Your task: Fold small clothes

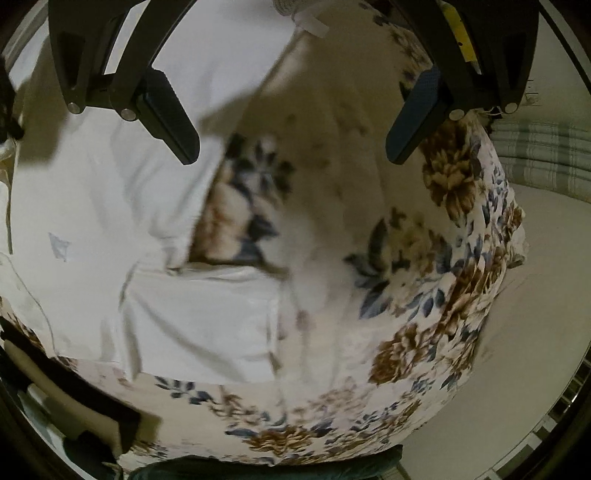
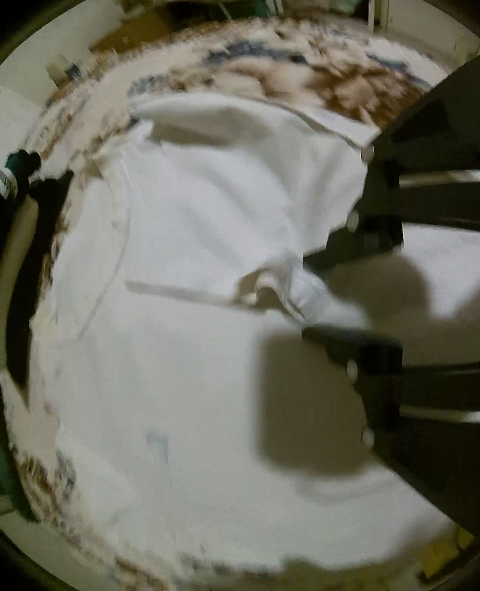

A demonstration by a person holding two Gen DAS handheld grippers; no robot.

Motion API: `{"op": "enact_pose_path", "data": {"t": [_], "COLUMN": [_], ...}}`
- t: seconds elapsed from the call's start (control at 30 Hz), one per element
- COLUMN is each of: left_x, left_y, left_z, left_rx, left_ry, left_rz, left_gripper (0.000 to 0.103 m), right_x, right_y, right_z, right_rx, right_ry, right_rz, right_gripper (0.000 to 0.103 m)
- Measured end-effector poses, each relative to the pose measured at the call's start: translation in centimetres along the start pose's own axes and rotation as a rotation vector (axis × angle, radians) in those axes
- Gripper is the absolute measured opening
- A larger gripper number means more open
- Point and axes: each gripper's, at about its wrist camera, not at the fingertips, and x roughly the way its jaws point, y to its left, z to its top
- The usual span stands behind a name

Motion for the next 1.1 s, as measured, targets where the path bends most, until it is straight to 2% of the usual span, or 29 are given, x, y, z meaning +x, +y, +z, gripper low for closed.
{"op": "enact_pose_path", "data": {"t": [0.1,0.17,0.27,0.3,0.47,0.6,0.63,0.67,0.7,0.73,0.77,0.87,0.93,1.0,1.1], "left_x": [0.5,0.9,2.5,3.6,6.9,9.5,9.8,9.8,9.5,9.2,9.1,8.6,7.6,5.8,1.7], "left_y": [1.2,1.7,2.5,3.0,4.0,4.0,3.7,3.3,2.7,2.0,1.2,0.3,-0.3,-1.1,-3.3], "left_z": [0.5,1.1,2.5,3.2,5.4,6.6,7.0,7.6,8.3,8.7,9.2,10.4,10.9,11.2,10.2], "left_rx": [-0.016,-0.032,-0.111,-0.165,-0.368,-0.514,-0.526,-0.507,-0.464,-0.426,-0.387,-0.326,-0.285,-0.222,-0.037], "left_ry": [0.009,0.021,0.075,0.106,0.166,0.198,0.186,0.159,0.125,0.108,0.093,0.058,0.009,-0.067,-0.217], "left_rz": [-0.027,-0.062,-0.209,-0.286,-0.504,-0.645,-0.651,-0.641,-0.608,-0.584,-0.564,-0.538,-0.516,-0.483,-0.444], "left_gripper": [0.103,0.103,0.103,0.103,0.101,0.09,0.082,0.065,0.053,0.03,0.017,0.006,0.005,0.005,0.005], "right_x": [-1.4,-1.8,-1.8,-1.6,-0.4,0.5,0.7,0.9,1.1,1.4,1.5,1.3,1.2,0.8,0.1], "right_y": [-1.5,-3.1,-5.4,-6.4,-10.5,-12.9,-13.2,-13.5,-13.6,-13.4,-13.4,-14.2,-13.9,-14.0,-13.9], "right_z": [-1.1,-1.4,-1.9,-1.9,-2.1,-2.5,-2.6,-2.6,-2.4,-2.1,-1.9,-1.4,-0.8,-0.8,-1.0], "right_rx": [0.097,0.179,0.313,0.369,0.587,0.704,0.719,0.727,0.733,0.734,0.734,0.731,0.729,0.729,0.729], "right_ry": [-0.008,-0.004,0.001,0.003,0.018,0.022,0.025,0.027,0.028,0.028,0.029,0.022,0.013,0.004,-0.012], "right_rz": [0.071,0.085,0.052,0.046,0.024,0.033,0.029,0.026,0.022,0.015,0.006,-0.011,-0.019,-0.032,-0.048], "right_gripper": [0.052,0.053,0.053,0.053,0.053,0.053,0.053,0.053,0.053,0.053,0.053,0.053,0.053,0.053,0.053]}}
